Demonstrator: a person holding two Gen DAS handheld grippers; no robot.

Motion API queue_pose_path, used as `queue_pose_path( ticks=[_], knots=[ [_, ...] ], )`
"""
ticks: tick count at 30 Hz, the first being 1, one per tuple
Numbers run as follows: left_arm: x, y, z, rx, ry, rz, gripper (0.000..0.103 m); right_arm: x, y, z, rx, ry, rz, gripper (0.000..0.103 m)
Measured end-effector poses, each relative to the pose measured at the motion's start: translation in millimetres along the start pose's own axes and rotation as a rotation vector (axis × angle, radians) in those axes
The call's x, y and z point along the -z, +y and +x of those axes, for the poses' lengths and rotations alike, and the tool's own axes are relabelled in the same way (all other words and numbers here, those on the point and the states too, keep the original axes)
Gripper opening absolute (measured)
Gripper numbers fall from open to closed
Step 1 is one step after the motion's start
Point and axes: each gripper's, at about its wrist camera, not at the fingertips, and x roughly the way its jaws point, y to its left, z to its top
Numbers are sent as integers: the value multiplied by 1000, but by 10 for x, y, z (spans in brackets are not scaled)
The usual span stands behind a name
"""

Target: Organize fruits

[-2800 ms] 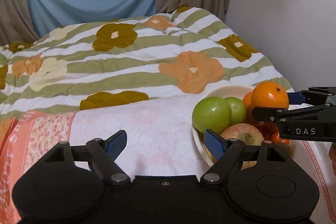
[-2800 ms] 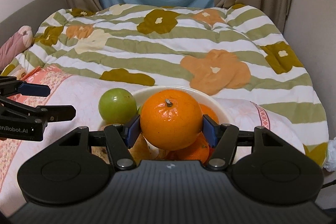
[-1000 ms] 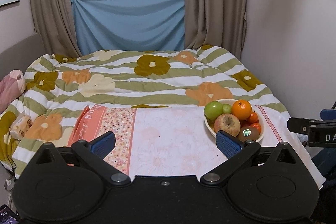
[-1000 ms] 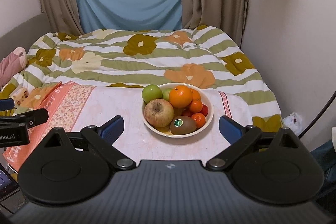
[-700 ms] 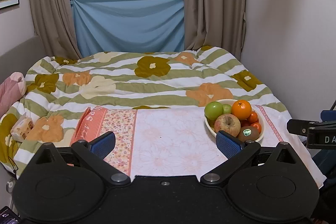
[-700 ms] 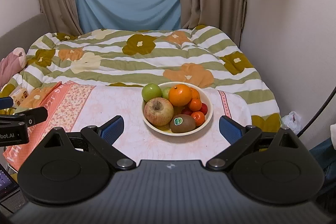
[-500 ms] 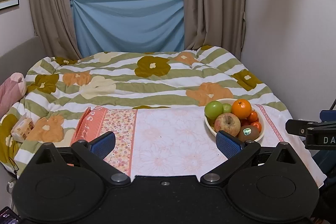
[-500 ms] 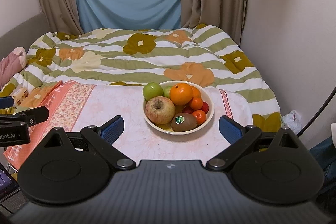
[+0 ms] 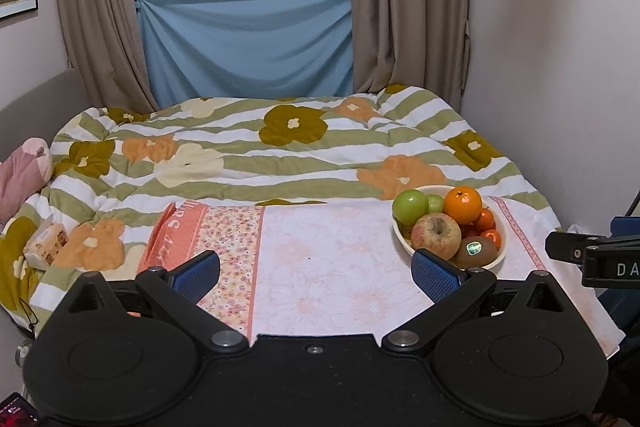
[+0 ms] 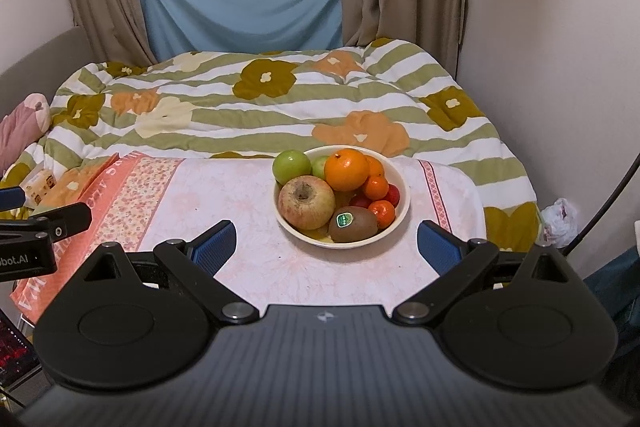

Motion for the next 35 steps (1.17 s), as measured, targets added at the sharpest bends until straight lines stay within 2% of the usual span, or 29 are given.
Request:
queue_pose_path(
  ticks=[35],
  knots=[
    [24, 13, 75, -17, 4, 2, 103, 26, 32, 94, 5, 15, 2, 103]
  ],
)
